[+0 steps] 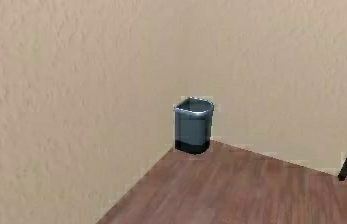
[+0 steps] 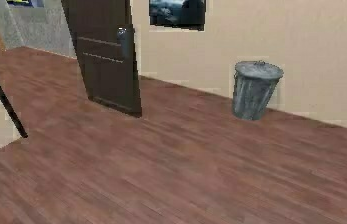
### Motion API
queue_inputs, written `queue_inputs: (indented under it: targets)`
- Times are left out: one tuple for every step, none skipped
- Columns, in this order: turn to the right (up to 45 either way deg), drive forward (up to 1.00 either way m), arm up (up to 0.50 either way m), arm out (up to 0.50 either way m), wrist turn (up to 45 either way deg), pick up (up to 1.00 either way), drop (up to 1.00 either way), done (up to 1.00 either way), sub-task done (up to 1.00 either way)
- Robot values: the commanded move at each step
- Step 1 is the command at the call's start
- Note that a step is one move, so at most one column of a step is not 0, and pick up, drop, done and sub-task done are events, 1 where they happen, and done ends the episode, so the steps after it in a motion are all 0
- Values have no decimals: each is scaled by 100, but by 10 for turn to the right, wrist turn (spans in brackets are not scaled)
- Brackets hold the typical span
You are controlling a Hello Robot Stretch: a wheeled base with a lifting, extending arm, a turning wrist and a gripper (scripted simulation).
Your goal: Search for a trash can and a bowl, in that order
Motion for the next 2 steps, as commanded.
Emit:
queue_inputs:
  targets:
    - [300, 0, 0, 0, 0, 0, 0, 0, 0]
    - [0, 100, 0, 0, 0, 0, 0, 0, 0]
